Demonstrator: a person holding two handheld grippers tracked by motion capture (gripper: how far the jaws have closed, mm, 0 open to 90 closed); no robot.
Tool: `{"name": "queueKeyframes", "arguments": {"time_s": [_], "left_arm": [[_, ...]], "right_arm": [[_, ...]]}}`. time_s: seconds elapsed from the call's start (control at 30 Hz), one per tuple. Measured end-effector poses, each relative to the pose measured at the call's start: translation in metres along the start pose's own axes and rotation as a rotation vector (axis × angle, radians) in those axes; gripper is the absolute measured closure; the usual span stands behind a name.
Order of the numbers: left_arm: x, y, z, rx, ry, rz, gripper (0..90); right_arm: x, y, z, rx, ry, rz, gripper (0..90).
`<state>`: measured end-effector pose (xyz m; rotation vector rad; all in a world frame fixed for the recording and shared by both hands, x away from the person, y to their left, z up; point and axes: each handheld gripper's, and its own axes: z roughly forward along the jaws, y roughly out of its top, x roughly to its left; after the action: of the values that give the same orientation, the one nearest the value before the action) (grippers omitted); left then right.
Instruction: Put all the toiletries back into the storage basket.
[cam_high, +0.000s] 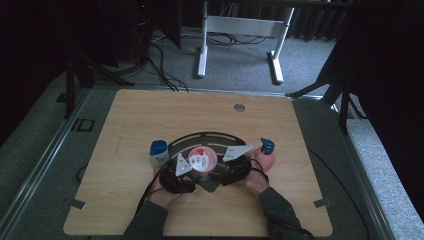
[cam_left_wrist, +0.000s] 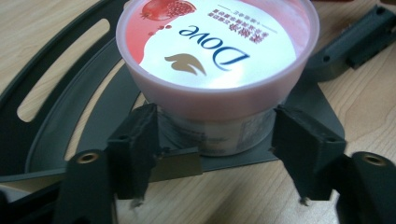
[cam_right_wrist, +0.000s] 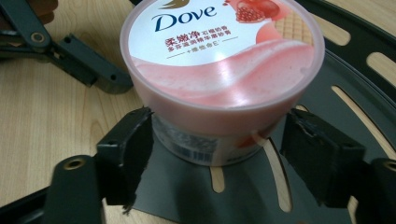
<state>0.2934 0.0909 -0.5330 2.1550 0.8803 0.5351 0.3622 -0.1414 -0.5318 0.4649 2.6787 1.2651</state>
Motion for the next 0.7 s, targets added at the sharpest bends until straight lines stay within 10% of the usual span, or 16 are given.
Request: {"name": "queueKeyframes", "arguments": {"time_s": [0.37,0.7], "left_arm": [[-0.01,-0.001,-0.02,-0.056,0.042,0.007,38.0],[-0.031,-0.001,-0.025,-0.108,-0.053,0.072,54.5]], "right_arm": [[0.002,-0.003,-0.008,0.018,-0.033,0.005,28.8],[0.006,-0.006,-0.014,0.013,-0.05,0.011,36.2]]}}
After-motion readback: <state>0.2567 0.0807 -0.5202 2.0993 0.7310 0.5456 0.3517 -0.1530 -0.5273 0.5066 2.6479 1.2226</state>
